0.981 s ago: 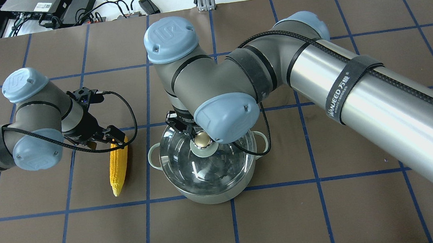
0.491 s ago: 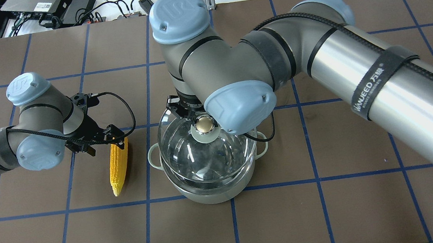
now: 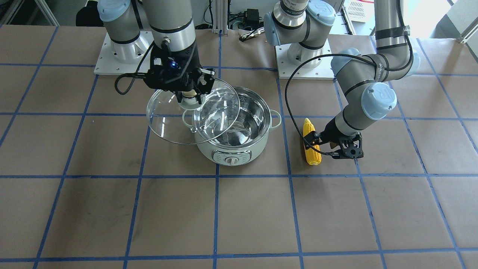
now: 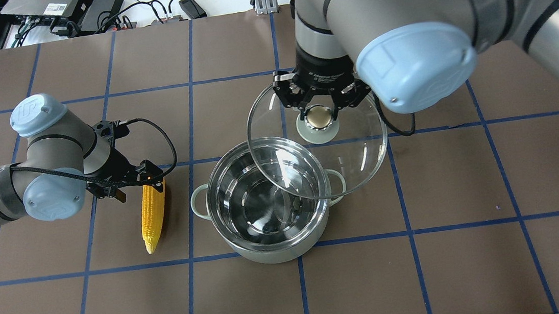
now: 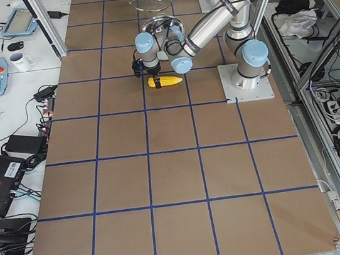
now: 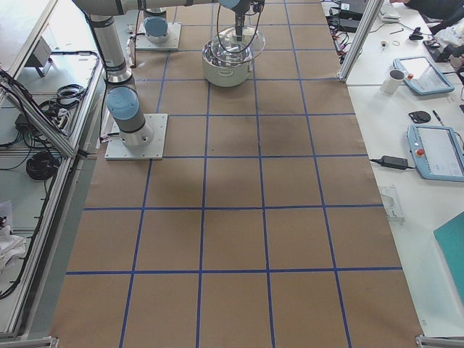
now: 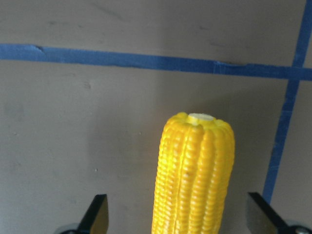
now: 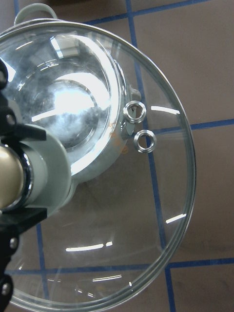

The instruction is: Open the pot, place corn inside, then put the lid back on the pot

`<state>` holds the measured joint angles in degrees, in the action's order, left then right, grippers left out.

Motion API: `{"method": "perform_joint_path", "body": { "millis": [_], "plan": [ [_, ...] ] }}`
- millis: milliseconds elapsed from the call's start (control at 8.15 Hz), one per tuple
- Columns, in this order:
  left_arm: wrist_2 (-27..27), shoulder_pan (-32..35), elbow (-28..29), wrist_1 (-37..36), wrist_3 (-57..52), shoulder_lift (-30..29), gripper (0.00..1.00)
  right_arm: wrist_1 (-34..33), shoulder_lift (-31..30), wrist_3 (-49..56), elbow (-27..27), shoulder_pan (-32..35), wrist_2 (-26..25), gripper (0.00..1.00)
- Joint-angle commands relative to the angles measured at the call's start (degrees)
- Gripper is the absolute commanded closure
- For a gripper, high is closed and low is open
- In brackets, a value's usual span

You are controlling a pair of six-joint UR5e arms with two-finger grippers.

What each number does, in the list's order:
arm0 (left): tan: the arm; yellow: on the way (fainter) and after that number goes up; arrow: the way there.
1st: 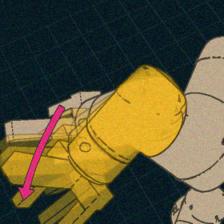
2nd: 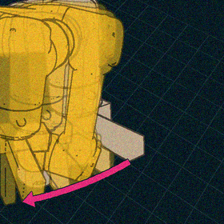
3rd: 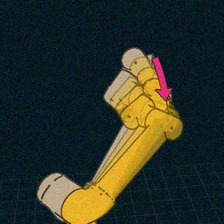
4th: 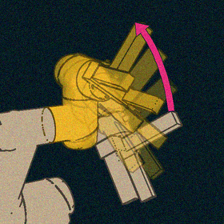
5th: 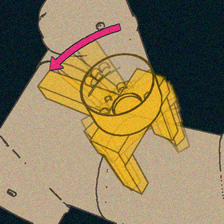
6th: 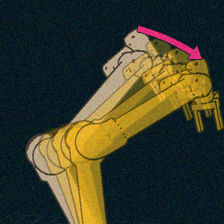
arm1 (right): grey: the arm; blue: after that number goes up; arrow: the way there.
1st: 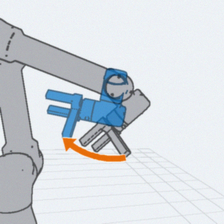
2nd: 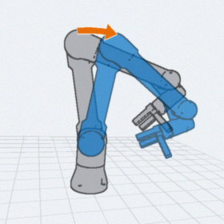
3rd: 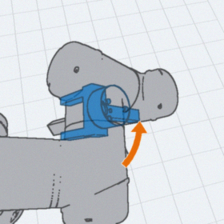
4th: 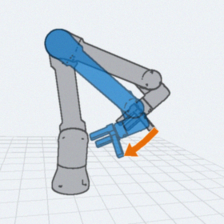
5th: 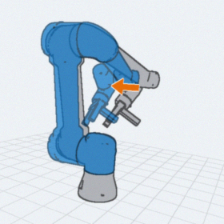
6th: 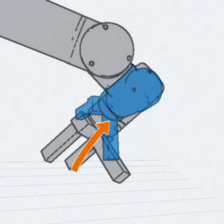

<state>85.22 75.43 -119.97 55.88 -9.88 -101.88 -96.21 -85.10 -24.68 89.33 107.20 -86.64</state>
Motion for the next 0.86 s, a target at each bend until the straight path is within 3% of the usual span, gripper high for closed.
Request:
{"method": "perform_joint_path", "body": {
  "millis": [0,123,368,491,613,736],
  "plan": [
    [-0.05,-0.02,-1.49,-0.33,-0.58,-0.51,0.13,8.56,-6.02,15.04,-1.17,-10.57,0.68,0.59],
    [-0.14,-0.19,-2.37,-0.33,-0.15,-1.04,0.34,9.02,-6.47,16.4,-1.43,-12.87,0.94,0.59],
    [-0.05,-0.11,-2.46,-0.68,-0.14,-1.48,0.43,11.55,-7.61,18.96,-1.44,-13.42,0.07,0.59],
    [-0.14,-0.11,-2.46,-1.12,-0.06,-1.31,0.73,11.74,-7.62,19.58,-1.44,-13.42,-0.11,0.59],
    [-0.31,-0.11,-2.37,-1.21,0.03,-1.13,0.83,12.27,-7.71,19.49,-1.44,-13.42,-1.42,0.59],
    [-0.14,-0.02,-2.2,-1.21,-0.14,-0.17,0.83,15.23,-7.71,19.49,-1.44,-13.33,-3.17,0.59]
  ]
}}
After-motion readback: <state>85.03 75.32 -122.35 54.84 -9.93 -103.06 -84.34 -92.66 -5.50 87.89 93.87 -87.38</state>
